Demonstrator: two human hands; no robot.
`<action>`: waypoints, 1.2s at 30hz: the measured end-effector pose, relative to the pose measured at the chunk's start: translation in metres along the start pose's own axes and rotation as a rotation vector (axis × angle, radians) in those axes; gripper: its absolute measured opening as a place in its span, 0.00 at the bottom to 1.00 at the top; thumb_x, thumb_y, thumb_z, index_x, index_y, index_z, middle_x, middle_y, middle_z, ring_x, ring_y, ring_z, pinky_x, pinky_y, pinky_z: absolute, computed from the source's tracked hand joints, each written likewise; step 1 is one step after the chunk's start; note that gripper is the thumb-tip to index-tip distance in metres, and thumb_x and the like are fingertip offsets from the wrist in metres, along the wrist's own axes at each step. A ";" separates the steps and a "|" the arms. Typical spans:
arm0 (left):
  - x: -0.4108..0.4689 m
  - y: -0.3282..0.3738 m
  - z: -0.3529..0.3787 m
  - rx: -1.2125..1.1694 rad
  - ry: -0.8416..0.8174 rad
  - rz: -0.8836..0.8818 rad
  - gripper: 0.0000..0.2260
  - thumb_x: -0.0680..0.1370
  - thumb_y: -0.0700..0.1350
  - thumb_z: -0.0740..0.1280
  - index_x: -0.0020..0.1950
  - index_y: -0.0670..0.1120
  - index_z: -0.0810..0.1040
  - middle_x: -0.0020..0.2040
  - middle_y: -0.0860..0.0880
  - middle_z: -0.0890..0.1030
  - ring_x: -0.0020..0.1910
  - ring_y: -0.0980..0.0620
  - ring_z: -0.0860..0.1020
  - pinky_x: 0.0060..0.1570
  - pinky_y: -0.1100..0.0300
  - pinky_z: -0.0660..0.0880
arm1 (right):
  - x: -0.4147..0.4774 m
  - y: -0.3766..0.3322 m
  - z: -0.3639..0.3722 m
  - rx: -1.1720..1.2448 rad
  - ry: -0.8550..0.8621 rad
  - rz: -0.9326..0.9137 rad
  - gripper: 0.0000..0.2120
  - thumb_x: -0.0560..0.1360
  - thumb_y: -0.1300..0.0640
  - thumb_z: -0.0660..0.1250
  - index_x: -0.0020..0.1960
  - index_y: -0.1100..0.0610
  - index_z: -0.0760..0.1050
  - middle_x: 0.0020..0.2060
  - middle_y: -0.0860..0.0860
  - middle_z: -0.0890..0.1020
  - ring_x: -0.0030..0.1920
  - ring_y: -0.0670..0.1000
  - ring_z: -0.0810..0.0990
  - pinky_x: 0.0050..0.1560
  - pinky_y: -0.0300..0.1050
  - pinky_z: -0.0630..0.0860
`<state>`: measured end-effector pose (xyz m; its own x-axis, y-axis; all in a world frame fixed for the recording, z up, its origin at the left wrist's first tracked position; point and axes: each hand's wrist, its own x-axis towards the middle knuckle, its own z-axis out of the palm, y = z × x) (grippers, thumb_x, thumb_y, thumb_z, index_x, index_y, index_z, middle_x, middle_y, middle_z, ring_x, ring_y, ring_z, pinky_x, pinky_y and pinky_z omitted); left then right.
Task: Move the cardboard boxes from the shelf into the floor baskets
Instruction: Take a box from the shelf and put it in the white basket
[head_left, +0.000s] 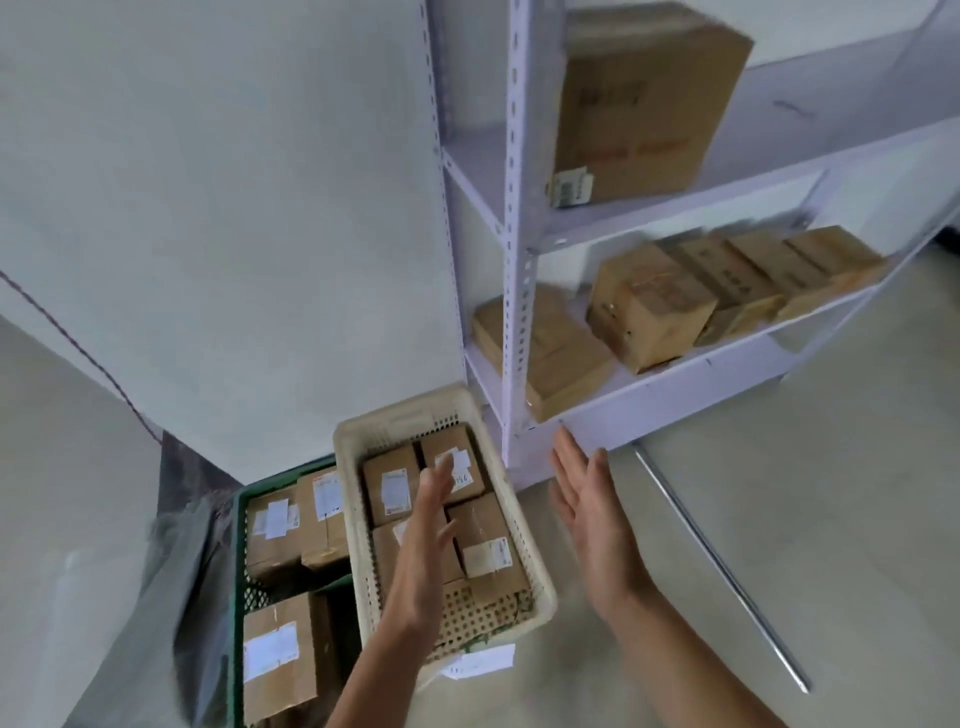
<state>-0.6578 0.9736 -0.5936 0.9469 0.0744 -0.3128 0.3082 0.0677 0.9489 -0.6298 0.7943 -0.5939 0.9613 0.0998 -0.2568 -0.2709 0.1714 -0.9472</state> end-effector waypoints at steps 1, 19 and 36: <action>-0.001 0.012 0.018 -0.002 -0.010 0.023 0.39 0.71 0.83 0.56 0.78 0.68 0.71 0.76 0.71 0.72 0.74 0.74 0.69 0.76 0.56 0.67 | -0.001 -0.014 -0.017 0.011 0.006 -0.020 0.37 0.67 0.13 0.56 0.72 0.26 0.68 0.77 0.29 0.69 0.76 0.32 0.66 0.77 0.40 0.60; 0.104 0.207 0.191 0.028 -0.005 0.415 0.30 0.83 0.66 0.48 0.86 0.65 0.56 0.83 0.71 0.60 0.84 0.63 0.60 0.74 0.59 0.62 | 0.082 -0.225 -0.180 0.056 0.105 -0.246 0.29 0.80 0.30 0.50 0.78 0.39 0.66 0.80 0.39 0.68 0.74 0.33 0.69 0.79 0.42 0.61; 0.231 0.280 0.212 -0.231 0.279 0.370 0.22 0.87 0.70 0.49 0.71 0.67 0.77 0.65 0.71 0.82 0.68 0.72 0.75 0.81 0.51 0.61 | 0.260 -0.323 -0.202 -0.027 -0.005 -0.241 0.46 0.74 0.19 0.47 0.84 0.43 0.60 0.84 0.45 0.63 0.79 0.43 0.64 0.83 0.53 0.57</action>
<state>-0.3330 0.7989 -0.3918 0.9185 0.3952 0.0133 -0.1011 0.2022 0.9741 -0.2821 0.5668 -0.3936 0.9977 0.0641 -0.0215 -0.0319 0.1643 -0.9859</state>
